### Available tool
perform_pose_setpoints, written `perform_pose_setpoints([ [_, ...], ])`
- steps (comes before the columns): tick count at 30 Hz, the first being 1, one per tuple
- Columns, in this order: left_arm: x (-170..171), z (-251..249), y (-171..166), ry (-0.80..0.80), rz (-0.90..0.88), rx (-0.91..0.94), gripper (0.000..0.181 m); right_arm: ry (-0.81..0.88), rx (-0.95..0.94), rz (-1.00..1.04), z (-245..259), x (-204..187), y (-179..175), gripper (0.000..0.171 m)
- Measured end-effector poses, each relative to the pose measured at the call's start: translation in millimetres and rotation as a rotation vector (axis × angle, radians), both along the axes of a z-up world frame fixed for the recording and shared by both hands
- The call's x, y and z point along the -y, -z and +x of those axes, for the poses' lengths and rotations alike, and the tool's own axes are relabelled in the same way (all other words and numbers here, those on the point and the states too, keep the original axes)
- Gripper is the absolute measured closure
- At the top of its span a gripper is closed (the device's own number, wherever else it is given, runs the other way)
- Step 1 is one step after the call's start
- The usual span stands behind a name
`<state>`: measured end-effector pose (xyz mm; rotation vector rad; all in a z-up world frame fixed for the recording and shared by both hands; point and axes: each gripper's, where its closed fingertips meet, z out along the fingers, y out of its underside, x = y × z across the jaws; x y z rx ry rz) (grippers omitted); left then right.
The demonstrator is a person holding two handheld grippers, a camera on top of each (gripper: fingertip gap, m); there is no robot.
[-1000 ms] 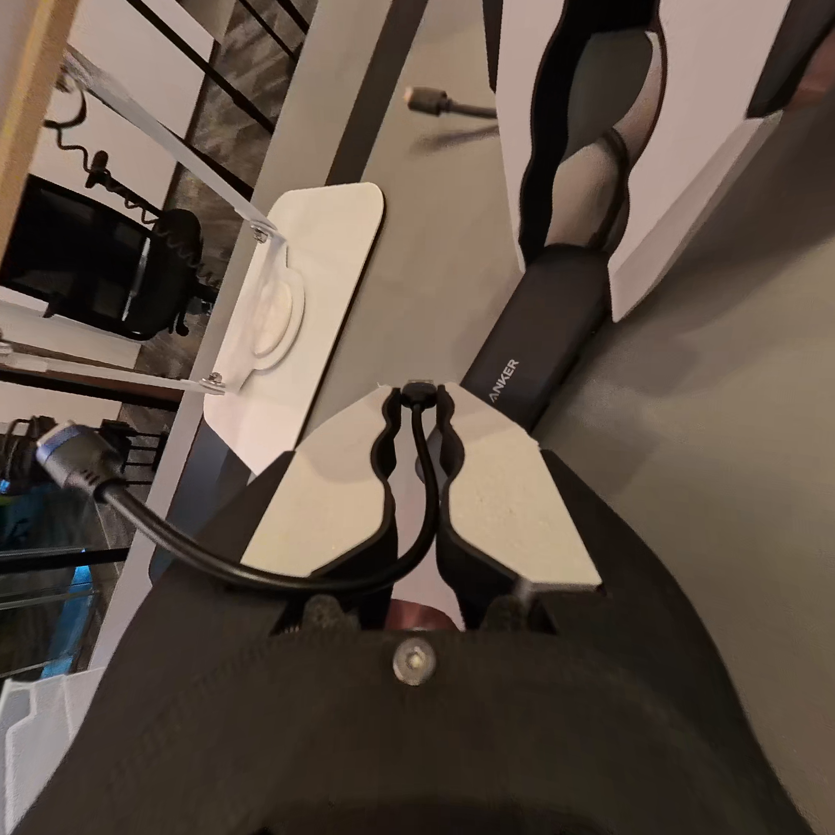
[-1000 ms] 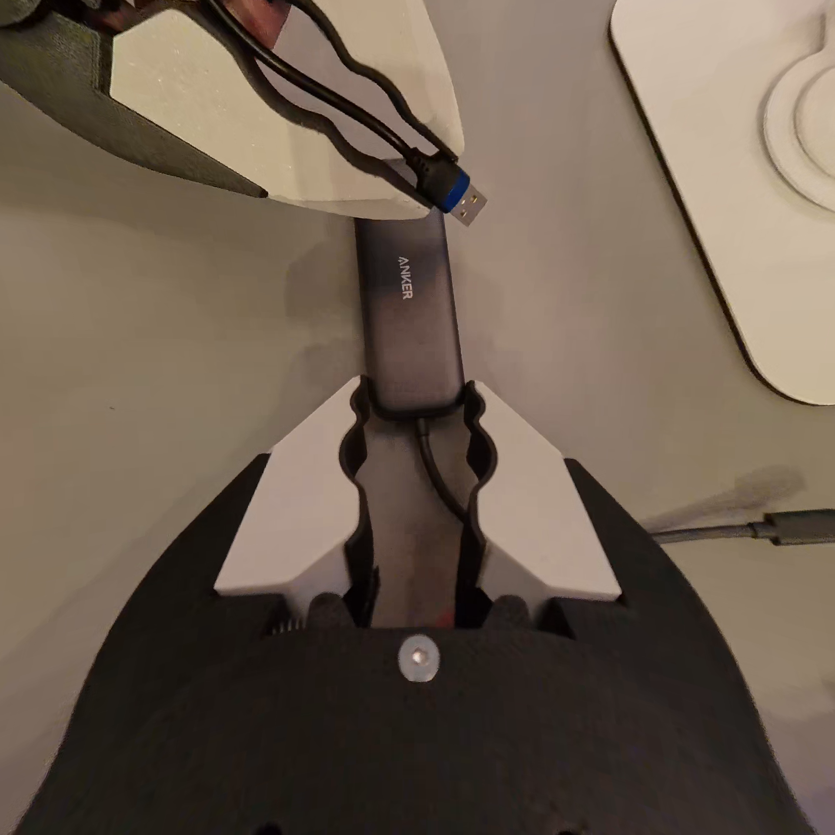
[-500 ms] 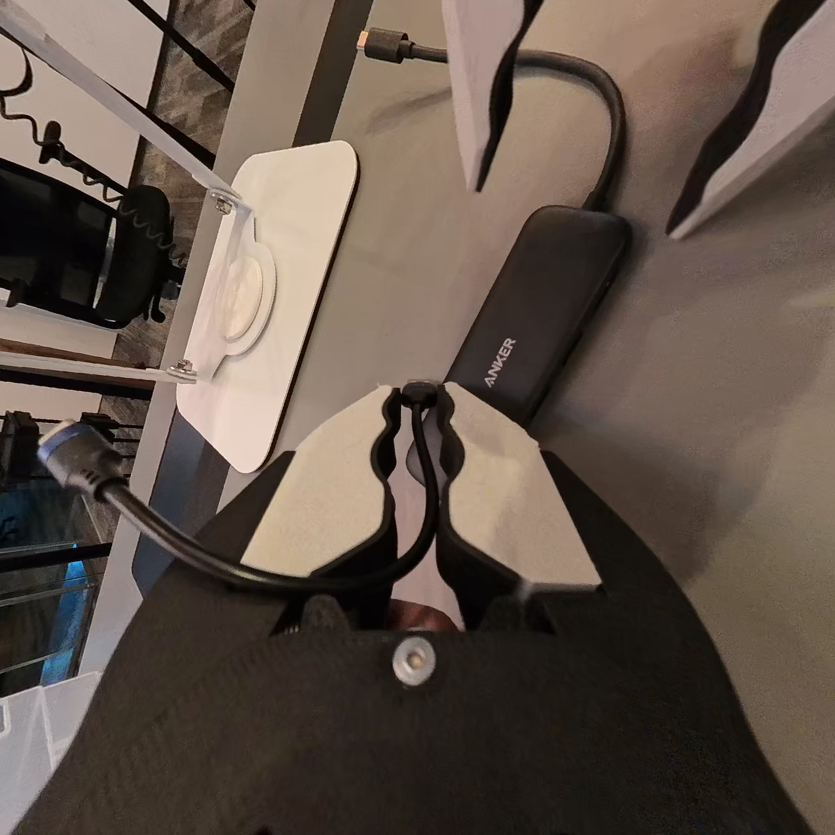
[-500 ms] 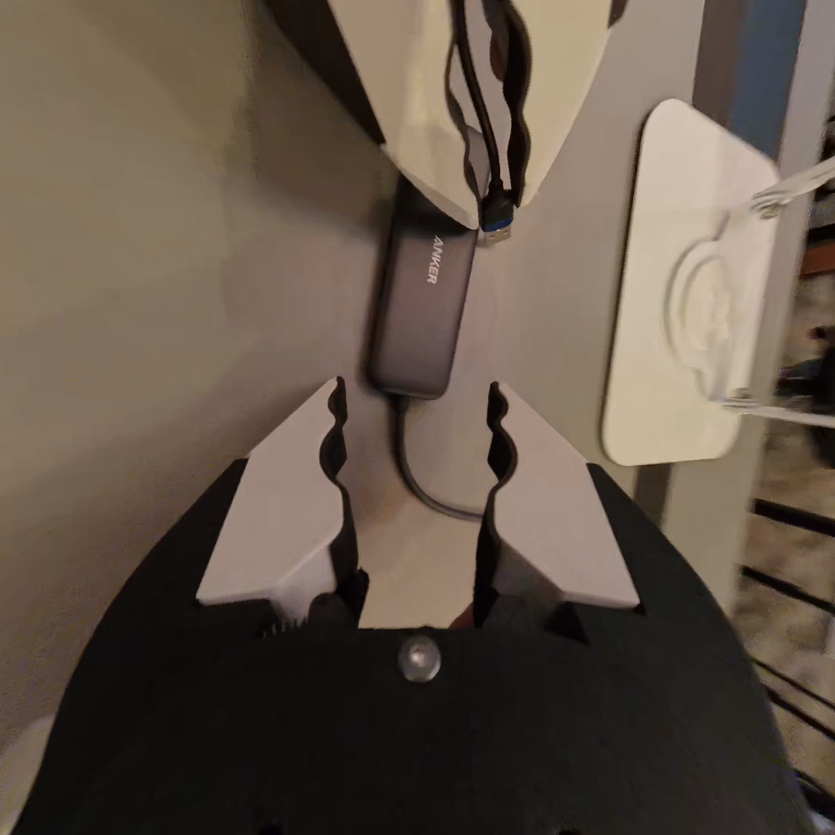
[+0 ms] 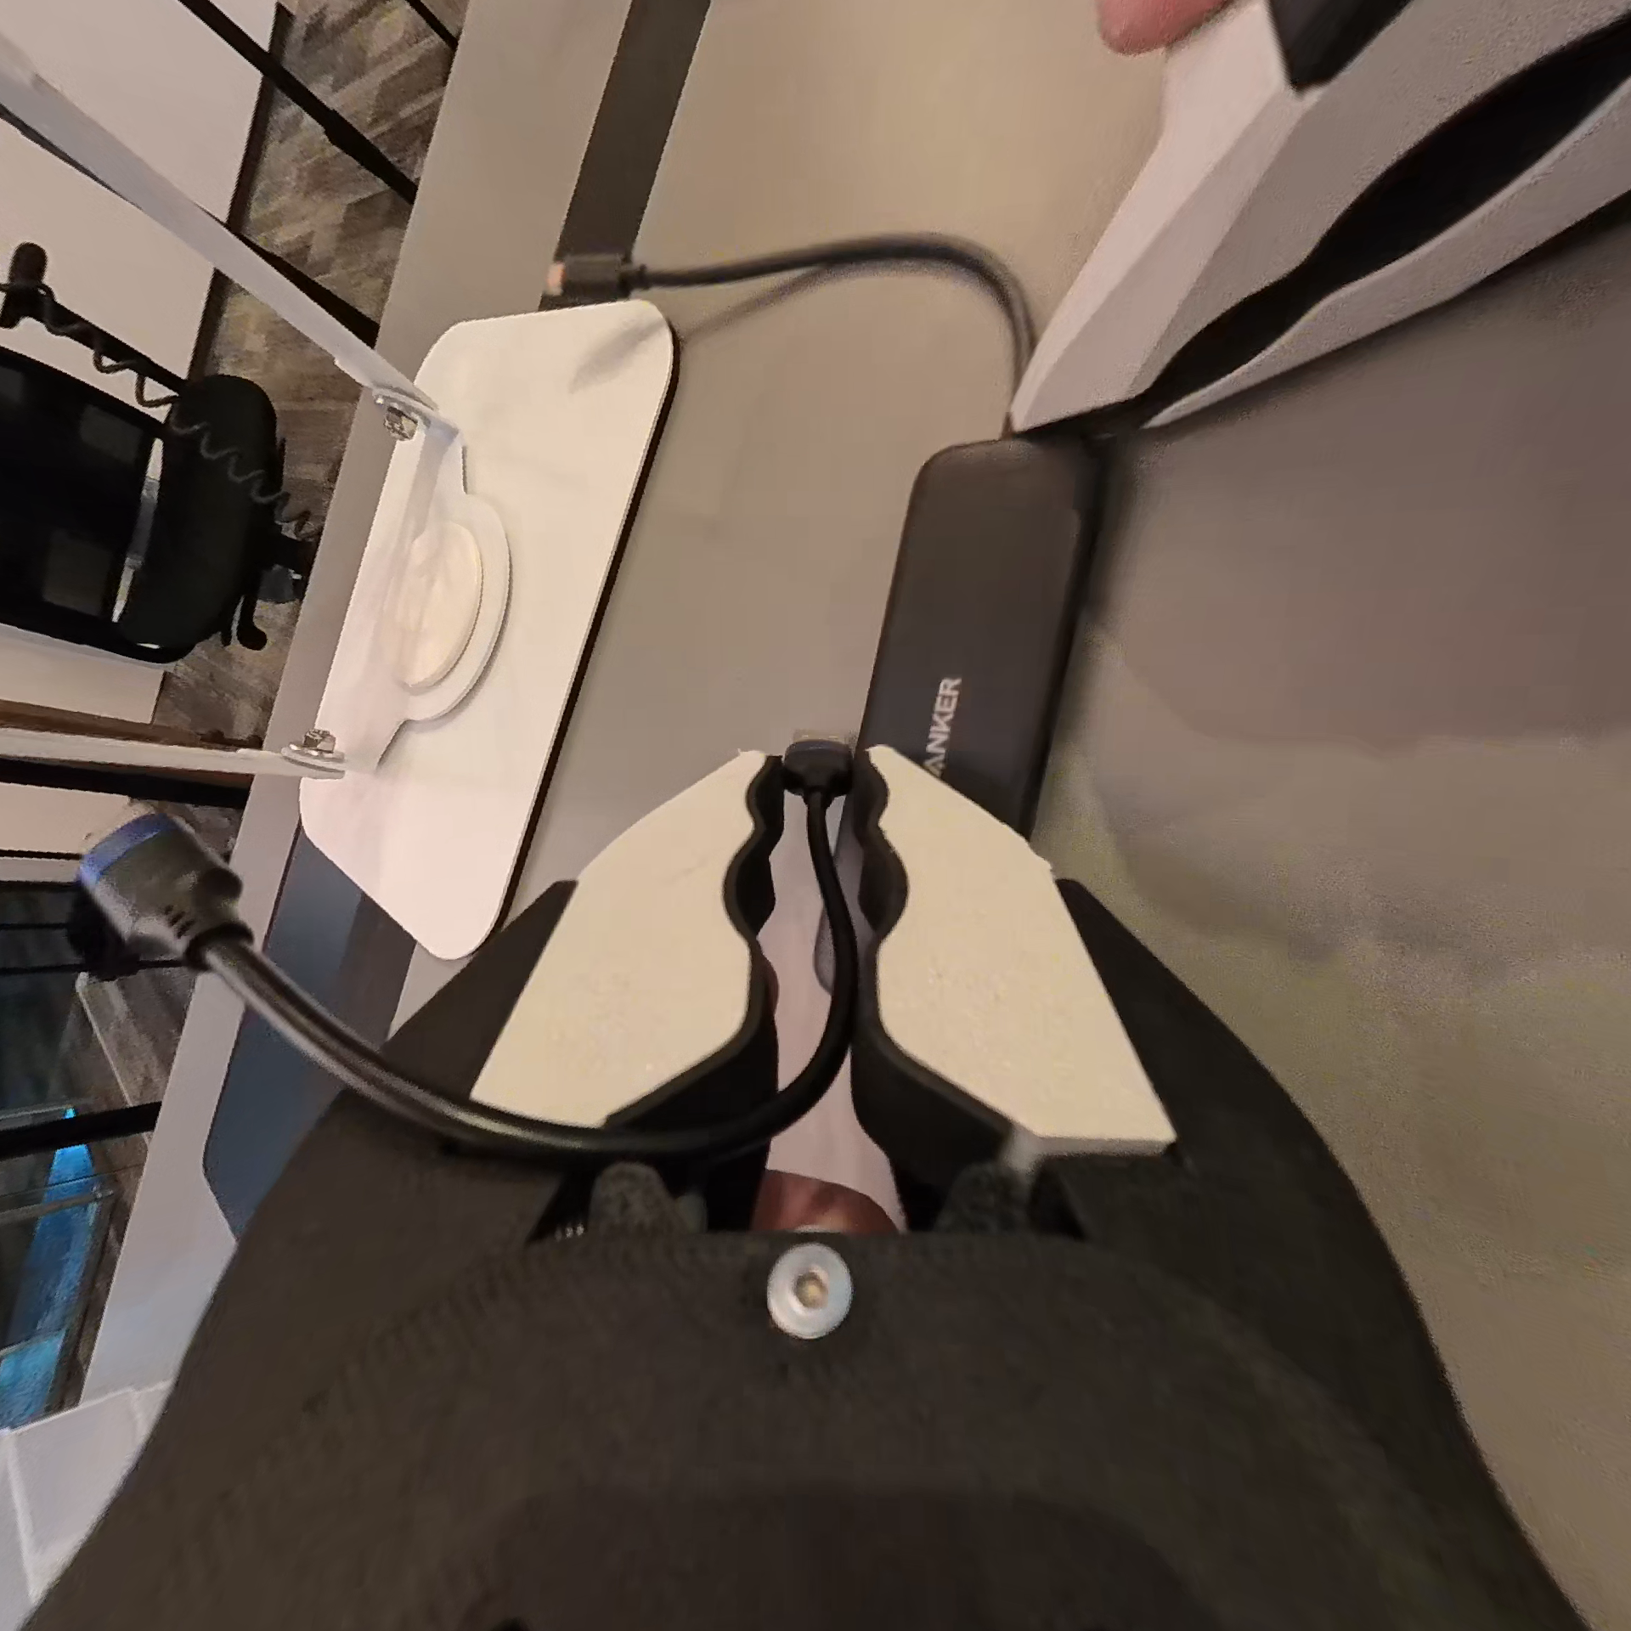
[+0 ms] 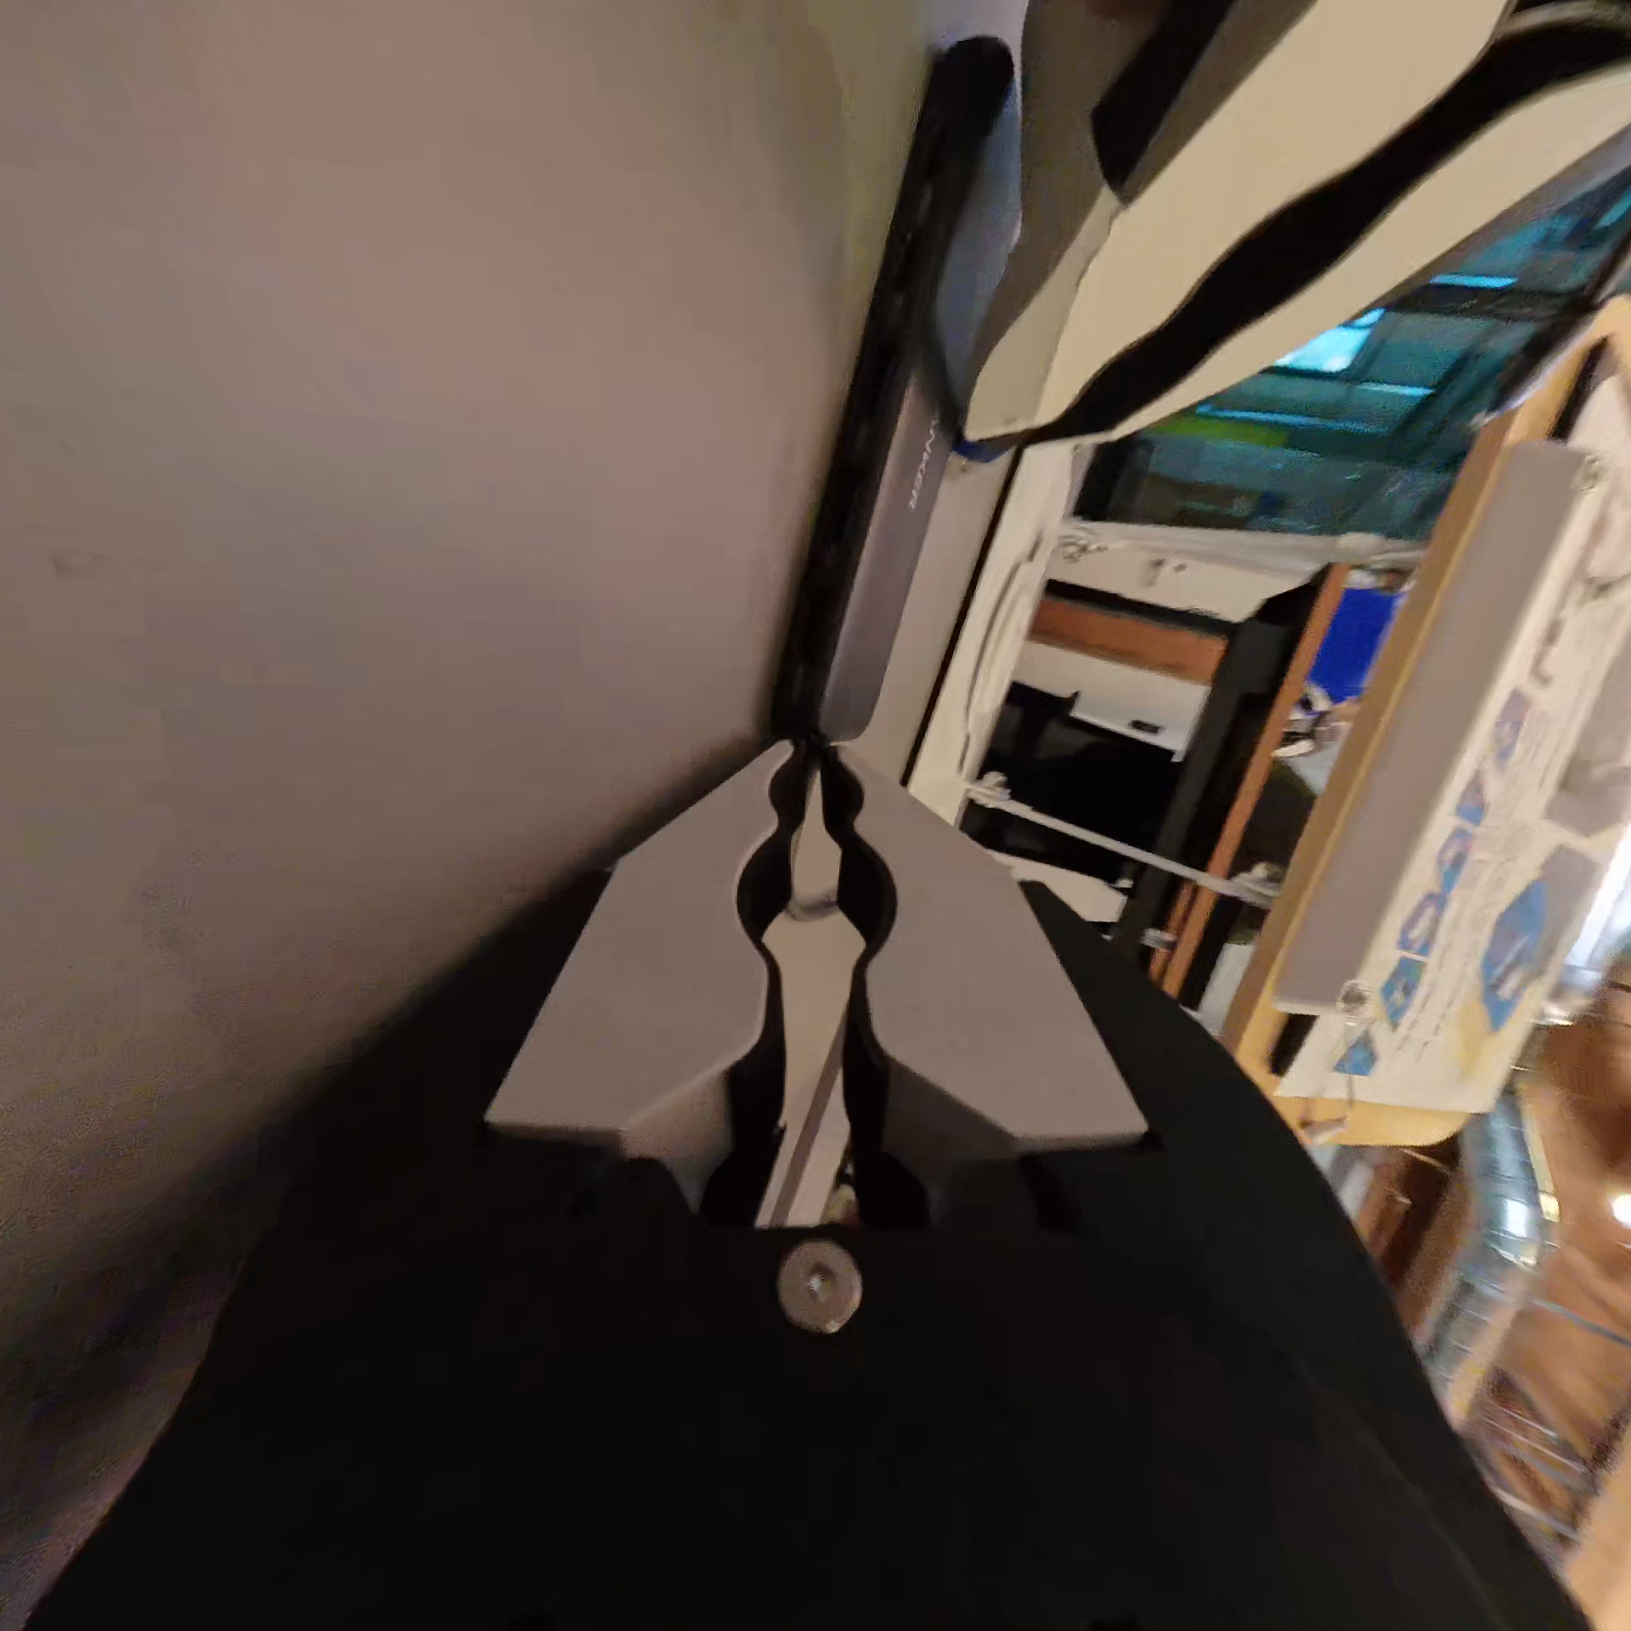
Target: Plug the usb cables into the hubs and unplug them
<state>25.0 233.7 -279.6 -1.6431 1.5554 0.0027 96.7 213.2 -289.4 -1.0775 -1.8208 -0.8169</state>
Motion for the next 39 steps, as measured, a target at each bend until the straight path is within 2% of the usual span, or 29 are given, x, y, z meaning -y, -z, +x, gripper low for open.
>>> perform_pose_setpoints([
  [4,0.2,0.0,0.1,0.012,-0.009,-0.007,0.166,-0.028,-0.065,0.084,-7.2,-5.2,-10.8,0.171],
  [7,0.7,1.9,0.1,0.020,-0.025,0.005,0.166,-0.044,-0.119,0.074,-14.6,-3.3,-20.2,0.171],
  [10,1.0,2.3,0.4,0.028,-0.016,-0.011,0.166,-0.050,-0.106,-0.028,-12.6,2.0,-13.0,0.171],
  [13,1.3,3.0,0.4,0.035,-0.023,-0.008,0.166,-0.047,-0.138,-0.169,-5.5,7.6,-12.8,0.156],
  [14,1.4,3.4,0.5,0.039,-0.027,-0.007,0.166,-0.032,-0.164,-0.243,-5.5,8.7,-12.2,0.136],
  [16,1.5,4.2,0.7,0.041,-0.027,-0.009,0.166,-0.020,-0.171,-0.294,-6.2,4.4,-15.0,0.124],
  [17,1.9,4.9,0.5,0.043,-0.025,-0.010,0.166,-0.025,-0.143,-0.288,-6.1,1.8,-14.7,0.124],
  [22,1.3,5.0,0.5,0.048,-0.038,-0.007,0.166,-0.094,-0.063,-0.181,-11.8,-1.3,-12.0,0.135],
  [25,0.2,5.1,0.6,0.054,-0.040,-0.009,0.166,-0.126,-0.104,-0.072,-17.0,-2.0,-11.1,0.139],
  [28,-2.3,3.9,0.1,0.050,-0.038,-0.013,0.166,-0.121,-0.188,-0.003,-22.9,-1.3,-14.5,0.153],
  [31,3.6,7.1,4.1,0.067,-0.111,0.037,0.166,-0.114,-0.265,0.047,-28.1,-3.2,-28.2,0.166],
  [35,1.6,5.3,6.1,0.063,-0.095,0.025,0.166,-0.132,-0.251,0.016,-31.5,-4.7,-28.2,0.169],
  [39,-0.6,5.0,5.7,0.069,-0.078,0.022,0.166,-0.157,-0.224,-0.021,-32.1,-5.9,-30.3,0.159],
])
